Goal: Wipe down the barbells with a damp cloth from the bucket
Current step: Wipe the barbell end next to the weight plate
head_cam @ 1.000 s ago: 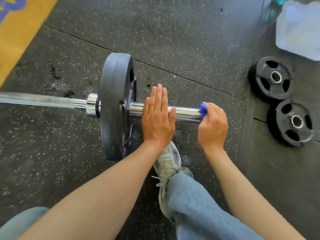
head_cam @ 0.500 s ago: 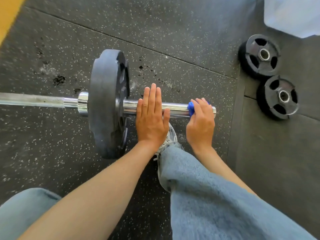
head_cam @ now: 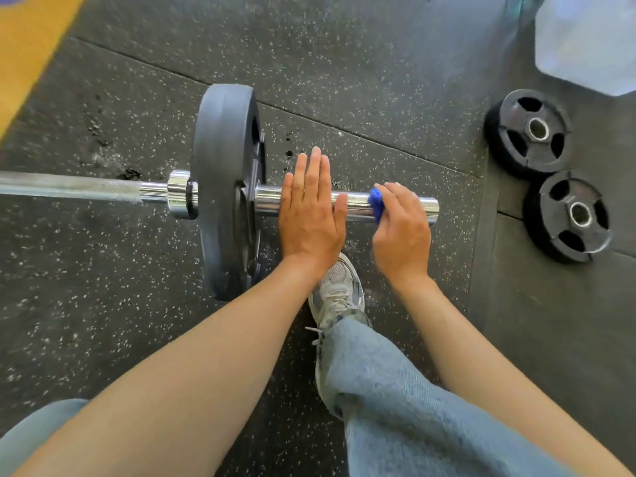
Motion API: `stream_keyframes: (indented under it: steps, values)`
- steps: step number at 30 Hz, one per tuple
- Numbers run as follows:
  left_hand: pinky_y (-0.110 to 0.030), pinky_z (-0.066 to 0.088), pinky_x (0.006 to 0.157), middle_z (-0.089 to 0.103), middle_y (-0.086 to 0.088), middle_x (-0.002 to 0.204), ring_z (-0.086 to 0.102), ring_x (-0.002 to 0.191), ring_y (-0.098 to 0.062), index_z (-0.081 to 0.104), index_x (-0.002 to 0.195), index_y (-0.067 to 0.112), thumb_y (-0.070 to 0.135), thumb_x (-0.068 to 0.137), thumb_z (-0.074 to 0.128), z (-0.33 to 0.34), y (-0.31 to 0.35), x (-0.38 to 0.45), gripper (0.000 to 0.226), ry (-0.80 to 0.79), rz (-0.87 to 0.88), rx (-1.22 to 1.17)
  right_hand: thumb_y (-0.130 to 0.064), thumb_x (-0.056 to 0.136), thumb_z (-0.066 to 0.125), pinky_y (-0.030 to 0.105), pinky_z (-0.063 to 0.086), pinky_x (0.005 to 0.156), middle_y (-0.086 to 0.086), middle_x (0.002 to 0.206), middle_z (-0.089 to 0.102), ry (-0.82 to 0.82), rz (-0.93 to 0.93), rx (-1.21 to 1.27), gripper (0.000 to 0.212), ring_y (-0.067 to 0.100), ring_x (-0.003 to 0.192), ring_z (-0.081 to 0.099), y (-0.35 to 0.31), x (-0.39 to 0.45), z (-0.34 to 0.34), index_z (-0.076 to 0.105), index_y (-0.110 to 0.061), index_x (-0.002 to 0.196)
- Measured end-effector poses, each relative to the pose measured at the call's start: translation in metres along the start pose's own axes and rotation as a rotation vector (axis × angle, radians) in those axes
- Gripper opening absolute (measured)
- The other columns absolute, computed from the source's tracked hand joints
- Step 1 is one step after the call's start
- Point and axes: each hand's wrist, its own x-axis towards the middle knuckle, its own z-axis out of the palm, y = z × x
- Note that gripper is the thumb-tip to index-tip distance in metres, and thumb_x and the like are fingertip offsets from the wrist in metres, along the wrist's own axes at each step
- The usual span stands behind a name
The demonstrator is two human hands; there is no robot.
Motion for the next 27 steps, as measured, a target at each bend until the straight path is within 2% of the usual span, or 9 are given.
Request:
stream_keyframes:
  steps: [3, 5, 8, 13, 17, 18, 22, 23, 27]
  values:
    - [-0.041, 0.0, 0.128, 0.013, -0.007, 0.171, 0.007, 0.158, -0.023, 0.019, 0.162, 0.009, 0.043, 0.107, 0.012, -0.001, 0.003, 0.029, 0.065, -0.013, -0.03, 0.014, -0.011, 0.101, 0.045, 0.047, 0.041, 0.111, 0.011, 0.124, 0.066, 0.158, 0.224, -0.005, 0.029, 0.032, 0.12, 0.057, -0.002, 0.023, 0.014, 0.068, -0.003, 0.117]
    - [-0.041, 0.0, 0.128, 0.013, -0.008, 0.171, 0.007, 0.158, -0.023, 0.02, 0.162, 0.01, 0.044, 0.107, 0.01, -0.001, 0.003, 0.05, 0.066, -0.028, -0.046, 0.025, -0.012, 0.103, 0.044, 0.047, 0.039, 0.115, 0.015, 0.131, 0.062, 0.141, 0.194, -0.042, 0.031, 0.034, 0.128, 0.054, -0.008, 0.034, 0.026, 0.066, -0.002, 0.123]
    - [-0.041, -0.001, 0.127, 0.011, -0.007, 0.171, 0.005, 0.158, -0.023, 0.018, 0.163, 0.014, 0.045, 0.106, 0.006, -0.001, 0.002, 0.08, 0.066, -0.047, -0.042, 0.061, -0.008, 0.102, 0.052, 0.047, 0.041, 0.114, 0.014, 0.136, 0.06, 0.052, -0.011, -0.065, 0.031, 0.034, 0.131, 0.052, 0.012, 0.056, 0.03, 0.063, -0.004, 0.131]
    - [-0.042, -0.006, 0.126, 0.005, -0.004, 0.172, -0.001, 0.158, -0.021, 0.011, 0.164, 0.016, 0.047, 0.104, -0.002, 0.002, 0.003, 0.136, 0.068, -0.066, -0.078, 0.125, -0.001, 0.096, 0.053, 0.051, 0.045, 0.108, 0.013, 0.124, 0.066, 0.152, 0.208, -0.01, 0.026, 0.035, 0.121, 0.057, 0.017, 0.116, 0.044, 0.069, -0.002, 0.117]
    - [-0.043, -0.006, 0.127, 0.005, -0.004, 0.172, -0.002, 0.158, -0.02, 0.01, 0.164, 0.017, 0.047, 0.101, -0.004, 0.002, 0.003, 0.181, 0.071, -0.087, -0.11, 0.143, -0.005, 0.099, 0.054, 0.046, 0.046, 0.107, 0.011, 0.125, 0.065, 0.011, -0.152, 0.003, 0.029, 0.032, 0.119, 0.058, 0.006, 0.153, 0.059, 0.067, -0.003, 0.125]
    - [-0.043, -0.006, 0.127, 0.005, -0.004, 0.172, -0.002, 0.158, -0.02, 0.01, 0.164, 0.017, 0.047, 0.103, -0.003, 0.003, 0.002, 0.191, 0.07, -0.087, -0.107, 0.155, -0.009, 0.1, 0.052, 0.045, 0.048, 0.105, 0.009, 0.124, 0.066, 0.009, -0.168, 0.006, 0.029, 0.031, 0.117, 0.059, 0.012, 0.163, 0.06, 0.067, -0.004, 0.124]
    - [-0.045, -0.007, 0.127, 0.007, -0.002, 0.172, -0.003, 0.158, -0.02, 0.009, 0.164, 0.02, 0.048, 0.107, 0.001, 0.007, -0.001, 0.229, 0.064, -0.099, -0.112, 0.18, -0.005, 0.096, 0.05, 0.048, 0.048, 0.103, 0.007, 0.111, 0.069, 0.16, 0.171, 0.057, 0.025, 0.03, 0.107, 0.06, 0.029, 0.205, 0.066, 0.072, -0.006, 0.109]
    - [-0.046, -0.007, 0.127, 0.008, -0.002, 0.172, -0.002, 0.158, -0.02, 0.01, 0.164, 0.021, 0.049, 0.107, 0.001, 0.007, -0.001, 0.238, 0.064, -0.101, -0.118, 0.183, -0.002, 0.095, 0.052, 0.048, 0.047, 0.104, 0.008, 0.111, 0.069, 0.158, 0.174, 0.049, 0.024, 0.03, 0.108, 0.06, 0.025, 0.213, 0.07, 0.072, -0.006, 0.108]
    - [-0.05, -0.004, 0.127, 0.014, -0.002, 0.171, 0.002, 0.158, -0.022, 0.014, 0.163, 0.025, 0.051, 0.107, 0.002, 0.008, -0.006, 0.272, 0.064, -0.117, -0.138, 0.159, -0.002, 0.096, 0.059, 0.039, 0.049, 0.101, 0.007, 0.12, 0.067, -0.001, -0.21, 0.015, 0.027, 0.025, 0.111, 0.059, 0.012, 0.235, 0.084, 0.068, -0.006, 0.121]
